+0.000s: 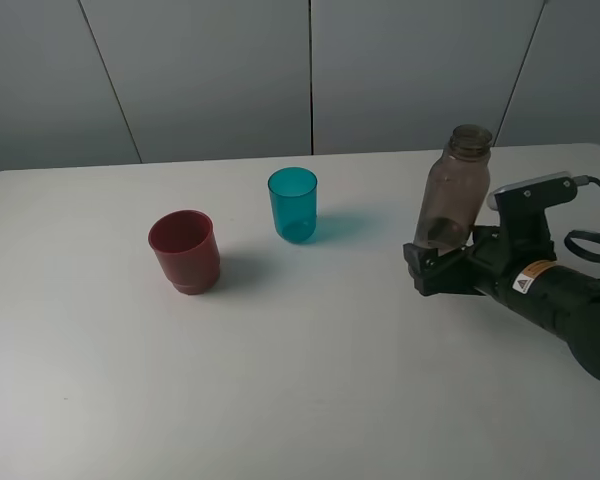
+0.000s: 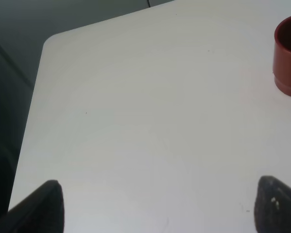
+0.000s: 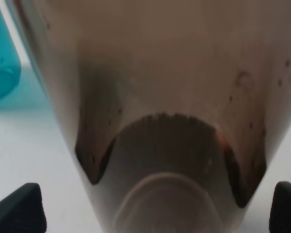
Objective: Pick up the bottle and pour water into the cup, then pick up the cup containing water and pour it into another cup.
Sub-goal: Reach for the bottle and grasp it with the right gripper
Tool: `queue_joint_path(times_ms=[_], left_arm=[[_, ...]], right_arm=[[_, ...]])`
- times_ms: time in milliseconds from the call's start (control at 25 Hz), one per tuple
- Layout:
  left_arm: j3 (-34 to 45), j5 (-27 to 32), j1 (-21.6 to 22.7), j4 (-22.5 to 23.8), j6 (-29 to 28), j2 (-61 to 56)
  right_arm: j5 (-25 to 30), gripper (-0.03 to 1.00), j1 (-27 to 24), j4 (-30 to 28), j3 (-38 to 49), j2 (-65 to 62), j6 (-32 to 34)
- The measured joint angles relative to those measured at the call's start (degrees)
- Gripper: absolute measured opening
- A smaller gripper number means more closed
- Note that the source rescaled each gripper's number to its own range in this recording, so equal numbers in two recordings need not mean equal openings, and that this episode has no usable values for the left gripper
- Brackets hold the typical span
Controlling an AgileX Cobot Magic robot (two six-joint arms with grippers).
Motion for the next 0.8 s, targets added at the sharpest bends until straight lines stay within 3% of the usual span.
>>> queue_joint_path(times_ms=[160, 800], left_arm=[[0.00, 0.00, 0.00, 0.00, 0.00, 0.00], [0.00, 0.00, 0.00, 0.00, 0.00, 0.00]], right_arm=[[-3.52, 1.00, 0.00, 0.11, -0.10, 2.63, 0.03], [-4.18, 1.00, 0.00, 0.01, -3.98, 5.51, 0.25]])
